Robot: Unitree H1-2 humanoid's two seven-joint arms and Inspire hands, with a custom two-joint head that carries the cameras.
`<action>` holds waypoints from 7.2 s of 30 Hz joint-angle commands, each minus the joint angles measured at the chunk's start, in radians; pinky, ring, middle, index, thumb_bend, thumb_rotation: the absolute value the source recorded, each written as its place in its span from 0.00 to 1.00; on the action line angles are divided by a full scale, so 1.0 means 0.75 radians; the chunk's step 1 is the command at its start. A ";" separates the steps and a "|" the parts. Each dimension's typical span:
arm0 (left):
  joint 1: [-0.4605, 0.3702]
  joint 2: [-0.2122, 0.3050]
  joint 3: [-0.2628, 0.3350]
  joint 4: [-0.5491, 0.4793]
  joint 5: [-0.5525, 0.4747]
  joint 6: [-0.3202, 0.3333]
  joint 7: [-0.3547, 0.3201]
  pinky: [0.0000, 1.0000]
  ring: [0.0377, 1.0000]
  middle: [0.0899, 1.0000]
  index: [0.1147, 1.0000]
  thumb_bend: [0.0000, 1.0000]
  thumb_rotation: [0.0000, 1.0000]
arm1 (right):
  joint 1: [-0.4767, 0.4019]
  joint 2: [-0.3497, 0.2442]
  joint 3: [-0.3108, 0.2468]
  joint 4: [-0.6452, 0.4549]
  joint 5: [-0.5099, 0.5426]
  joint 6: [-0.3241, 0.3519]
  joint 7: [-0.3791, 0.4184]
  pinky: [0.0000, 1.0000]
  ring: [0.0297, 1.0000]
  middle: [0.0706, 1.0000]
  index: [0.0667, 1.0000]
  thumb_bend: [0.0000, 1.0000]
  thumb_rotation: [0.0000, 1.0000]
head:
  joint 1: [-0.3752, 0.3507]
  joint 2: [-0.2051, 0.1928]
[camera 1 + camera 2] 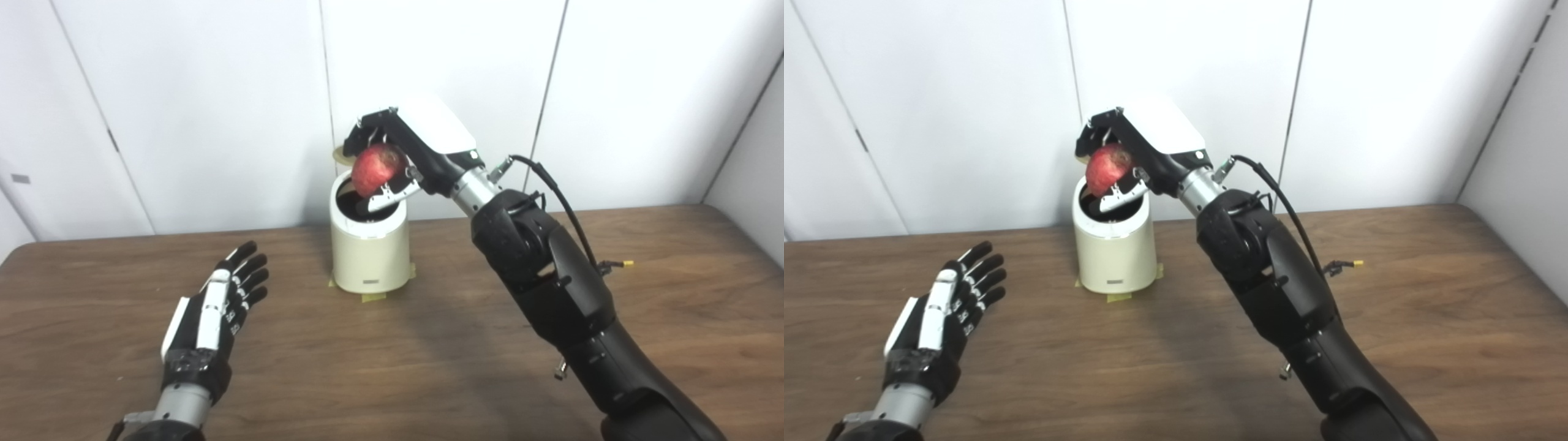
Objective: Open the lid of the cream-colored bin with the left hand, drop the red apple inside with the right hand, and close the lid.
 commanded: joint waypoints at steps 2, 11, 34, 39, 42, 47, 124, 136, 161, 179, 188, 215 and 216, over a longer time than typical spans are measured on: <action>-0.019 -0.017 0.005 -0.018 0.041 -0.012 -0.006 0.87 0.87 0.86 0.90 0.29 1.00 | -0.086 0.029 -0.008 0.027 -0.005 -0.019 -0.048 0.35 0.38 0.47 0.48 0.50 0.00 | 0.017 -0.002; -0.006 -0.035 0.001 -0.035 0.080 -0.012 -0.005 0.84 0.86 0.84 0.88 0.30 0.99 | -0.111 0.078 -0.006 0.244 0.019 -0.091 -0.124 0.34 0.38 0.47 0.49 0.50 0.00 | 0.050 -0.002; 0.007 -0.039 0.001 -0.047 0.090 -0.012 -0.006 0.82 0.85 0.84 0.88 0.30 1.00 | -0.207 0.096 -0.006 0.576 0.039 -0.127 -0.296 0.40 0.38 0.46 0.48 0.50 0.00 | 0.043 0.007; 0.012 -0.053 0.004 -0.051 0.100 -0.012 -0.003 0.83 0.84 0.84 0.88 0.30 1.00 | -0.200 0.089 -0.005 0.563 0.069 -0.128 -0.271 0.40 0.39 0.46 0.48 0.50 0.00 | 0.044 0.014; 0.016 -0.057 0.006 -0.051 0.111 -0.012 -0.008 0.84 0.84 0.84 0.87 0.30 1.00 | -0.195 0.073 0.014 0.534 0.049 -0.096 -0.235 0.37 0.41 0.48 0.47 0.50 0.00 | 0.042 0.015; 0.020 -0.063 0.008 -0.053 0.114 -0.012 -0.010 0.84 0.84 0.83 0.87 0.30 1.00 | -0.187 0.052 0.038 0.512 0.034 -0.075 -0.180 0.59 0.65 0.63 0.45 0.52 0.10 | 0.043 0.018; -0.696 0.199 -0.055 0.429 0.125 -0.012 -0.251 0.90 0.92 0.92 0.90 0.40 0.85 | 0.764 0.181 -0.447 -0.491 0.919 0.477 -0.032 0.89 0.92 0.92 0.87 0.53 0.96 | 0.044 -0.009; -0.990 0.201 -0.189 0.718 0.305 -0.012 -0.442 0.88 0.92 0.92 0.92 0.41 0.88 | 0.933 0.239 -0.455 -0.523 0.951 0.386 -0.076 0.91 0.90 0.88 0.87 0.47 1.00 | 0.055 -0.021; -1.157 0.063 -0.249 0.953 0.726 -0.040 -0.782 0.89 0.93 0.88 0.87 0.35 0.96 | 1.031 0.229 -0.437 -0.510 0.963 0.363 -0.092 0.91 0.92 0.91 0.91 0.48 1.00 | 0.071 -0.035; -1.124 0.187 -0.414 0.797 1.149 -0.089 -0.943 0.81 0.85 0.85 0.83 0.43 1.00 | 1.013 0.217 -0.448 -0.488 0.992 0.397 -0.089 0.83 0.88 0.88 0.88 0.50 1.00 | 0.077 -0.017; -1.105 0.291 -0.540 0.716 1.425 -0.166 -1.053 0.90 0.89 0.86 0.84 0.47 1.00 | 1.011 0.195 -0.442 -0.480 0.963 0.406 -0.095 0.82 0.87 0.86 0.89 0.48 1.00 | 0.083 -0.004; -0.975 0.256 -0.588 0.651 1.909 -0.498 -1.154 1.00 0.92 0.85 0.82 0.49 1.00 | 1.005 0.178 -0.415 -0.480 0.867 0.443 -0.090 0.79 0.86 0.84 0.89 0.43 1.00 | 0.076 0.018; -0.972 0.253 -0.591 0.650 1.925 -0.507 -1.145 1.00 0.92 0.84 0.82 0.49 1.00 | 1.003 0.176 -0.412 -0.479 0.863 0.446 -0.090 0.79 0.86 0.83 0.89 0.43 1.00 | 0.074 0.019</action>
